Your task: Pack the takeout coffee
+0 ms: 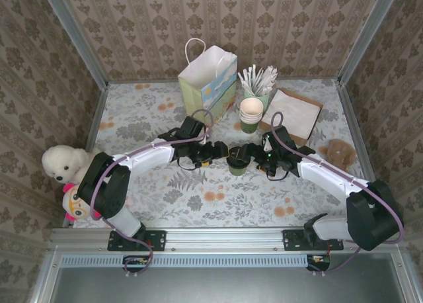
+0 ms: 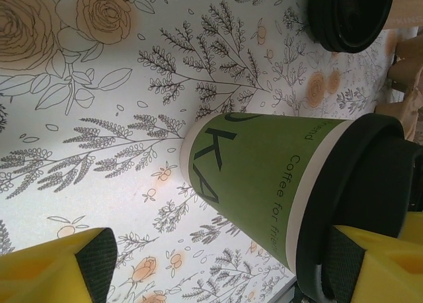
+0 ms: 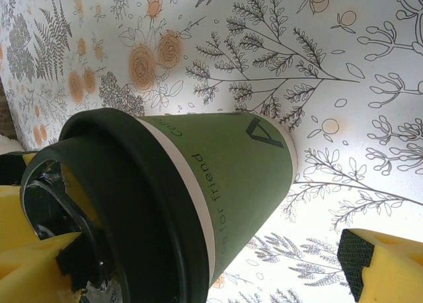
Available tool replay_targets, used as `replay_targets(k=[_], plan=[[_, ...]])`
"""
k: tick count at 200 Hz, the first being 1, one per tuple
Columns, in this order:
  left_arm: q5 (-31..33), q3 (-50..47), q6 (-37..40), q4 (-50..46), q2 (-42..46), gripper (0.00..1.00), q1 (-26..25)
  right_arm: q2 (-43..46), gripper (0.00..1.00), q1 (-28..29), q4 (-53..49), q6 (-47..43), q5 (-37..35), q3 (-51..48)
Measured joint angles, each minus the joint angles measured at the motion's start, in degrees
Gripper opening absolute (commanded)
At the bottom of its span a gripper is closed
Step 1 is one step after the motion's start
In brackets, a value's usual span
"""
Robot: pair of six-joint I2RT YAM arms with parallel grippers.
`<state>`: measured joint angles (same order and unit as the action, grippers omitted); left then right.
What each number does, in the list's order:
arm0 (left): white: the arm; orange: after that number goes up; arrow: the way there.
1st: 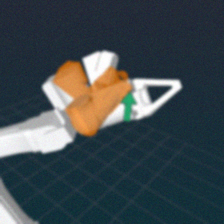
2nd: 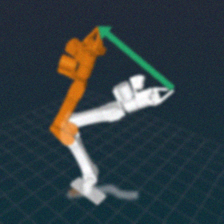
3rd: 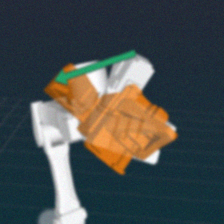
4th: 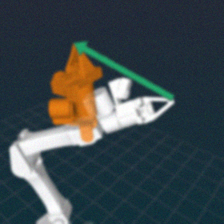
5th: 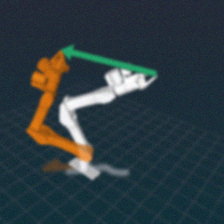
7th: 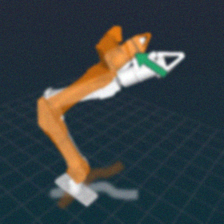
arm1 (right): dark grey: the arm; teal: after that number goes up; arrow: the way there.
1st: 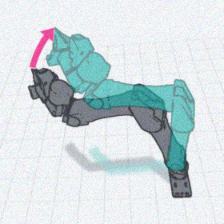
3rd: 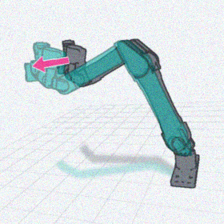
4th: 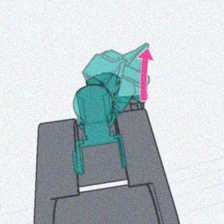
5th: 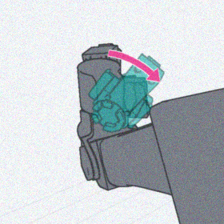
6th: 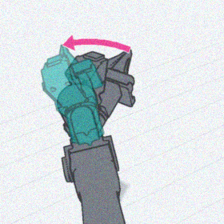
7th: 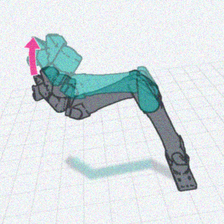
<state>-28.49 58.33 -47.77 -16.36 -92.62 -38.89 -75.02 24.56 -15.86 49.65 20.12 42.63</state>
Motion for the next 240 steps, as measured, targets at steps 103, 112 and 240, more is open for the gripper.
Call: replay_targets(k=[103,112,240], plan=[[13.16,7.02,2.69,-13.49,5.99,1.00,1.51,0.02,1.00,0.33,-2.62,-1.27,-0.02,1.81],[15.02,6.36,2.45,-14.67,5.92,1.00,1.68,0.07,1.00,0.52,-3.63,-1.68,-0.31,2.62],[18.32,7.19,0.59,-16.63,-5.53,1.00,-1.53,-7.13,1.00,9.05,-18.49,-7.21,-12.17,17.77]])
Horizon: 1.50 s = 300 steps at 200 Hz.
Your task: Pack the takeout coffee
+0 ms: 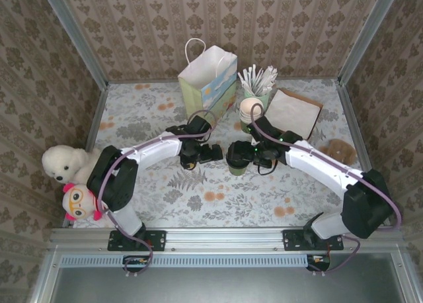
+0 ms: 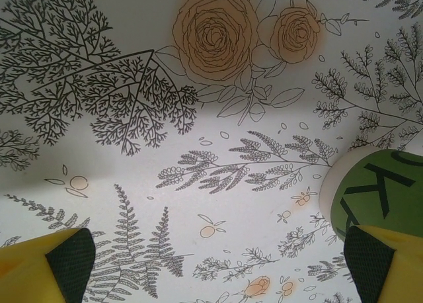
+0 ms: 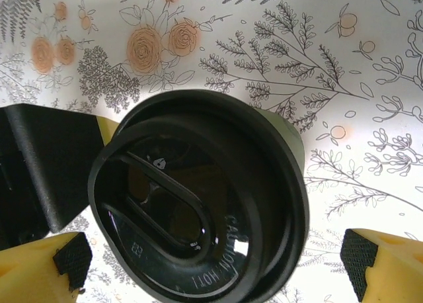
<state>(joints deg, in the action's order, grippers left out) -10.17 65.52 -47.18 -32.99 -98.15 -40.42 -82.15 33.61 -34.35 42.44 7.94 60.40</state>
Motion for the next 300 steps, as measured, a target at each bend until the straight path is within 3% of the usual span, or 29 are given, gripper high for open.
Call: replay_targets(k=[73,167,207,260,300], plan=[[-0.09,0.15,-0.66,0.11,-0.52,1.00,-0.11,-5.07,1.00,2.10,-3.80,-2.45,-1.79,5.25],[-0.52,0.15,-0.83,0.42,-0.52,1.00,-0.46,-7.30,0.78,2.69,-4.76,-3.21,-3.65,6.54],[-0.59,0.15,-0.83,0.44,-0.50,1.00,-0.33,-7.58,0.79,2.36,-5.81,-3.54,-6.38,7.30],[-1.99,-0.52,-0.92,2.89,2.47,1.00,1.68,-7.87,0.77,-6.51,-5.53,-5.97,-7.48,7.69],[-1.95,-0.52,-0.90,2.89,2.97,1.00,1.90,-13.49,0.76,-12.20,-3.26,-7.48,-7.21,13.05]])
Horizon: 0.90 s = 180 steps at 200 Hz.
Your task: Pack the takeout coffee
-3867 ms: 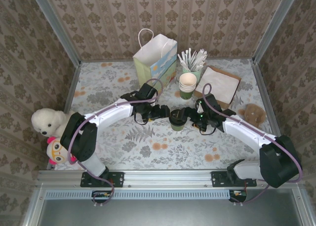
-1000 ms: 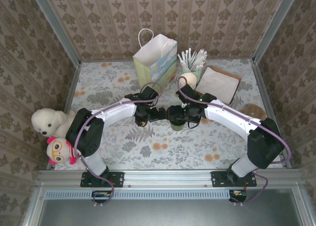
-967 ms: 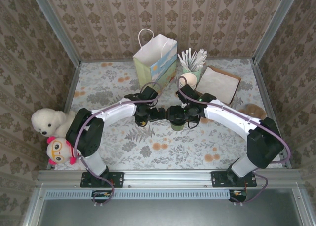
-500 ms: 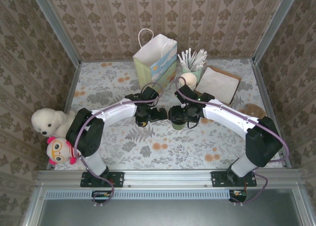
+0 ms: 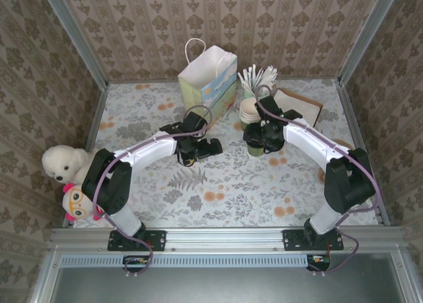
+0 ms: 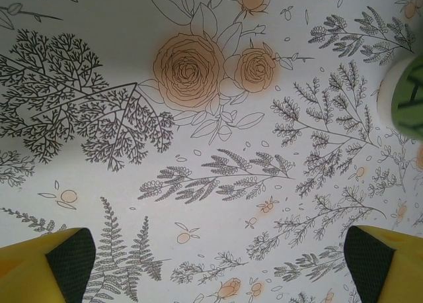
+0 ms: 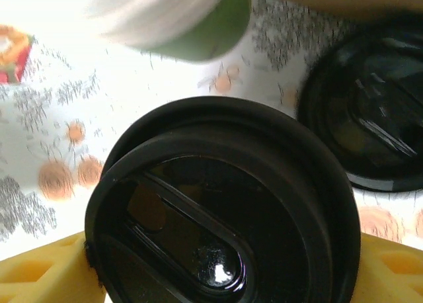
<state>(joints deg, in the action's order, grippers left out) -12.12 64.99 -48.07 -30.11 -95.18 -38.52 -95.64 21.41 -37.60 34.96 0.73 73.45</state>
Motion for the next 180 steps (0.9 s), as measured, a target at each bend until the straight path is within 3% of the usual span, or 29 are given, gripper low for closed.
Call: replay_targets(k=[129,180], plan=[[-0.28,0.04,0.22,-0.07,0.00,1.00,1.55,-5.97,0.75,-11.61,1.40,-2.27,0.44,6.29],[-0.28,-0.09,2.75,1.25,2.27,1.00,1.57,-11.74,0.75,-14.49,1.38,-3.43,0.94,13.38]])
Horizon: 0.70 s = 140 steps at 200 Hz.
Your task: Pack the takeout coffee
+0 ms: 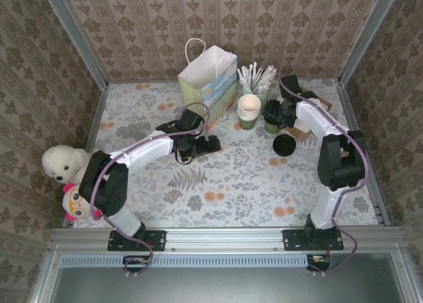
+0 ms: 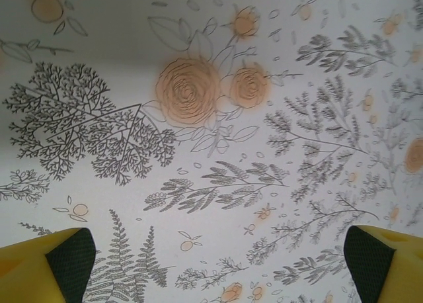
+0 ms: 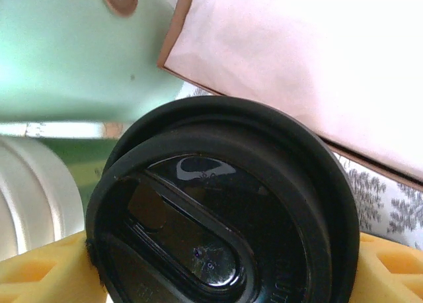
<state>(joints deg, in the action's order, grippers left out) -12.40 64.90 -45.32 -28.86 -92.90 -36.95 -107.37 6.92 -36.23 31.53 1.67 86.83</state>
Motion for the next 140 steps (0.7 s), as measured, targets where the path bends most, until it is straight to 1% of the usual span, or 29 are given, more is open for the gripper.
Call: replay_targets(k=[44,76,140], plan=[[-0.74,-2.14,1.07,3.74,5.84,1.00,0.70,-4.20,0.76,-0.50,-1.29,-0.79,0.04,5.62],[-0.83,-4.55,1.79,5.14,9.86,1.00,1.49,-5.97,0.78,-1.14,-2.43,-1.40,1.38,8.20],[-0.42,-6.05,1.88,4.85,14.71,1.00,4.17,-7.78,0.86,-1.53,-4.68,-1.64,2.16,11.21]])
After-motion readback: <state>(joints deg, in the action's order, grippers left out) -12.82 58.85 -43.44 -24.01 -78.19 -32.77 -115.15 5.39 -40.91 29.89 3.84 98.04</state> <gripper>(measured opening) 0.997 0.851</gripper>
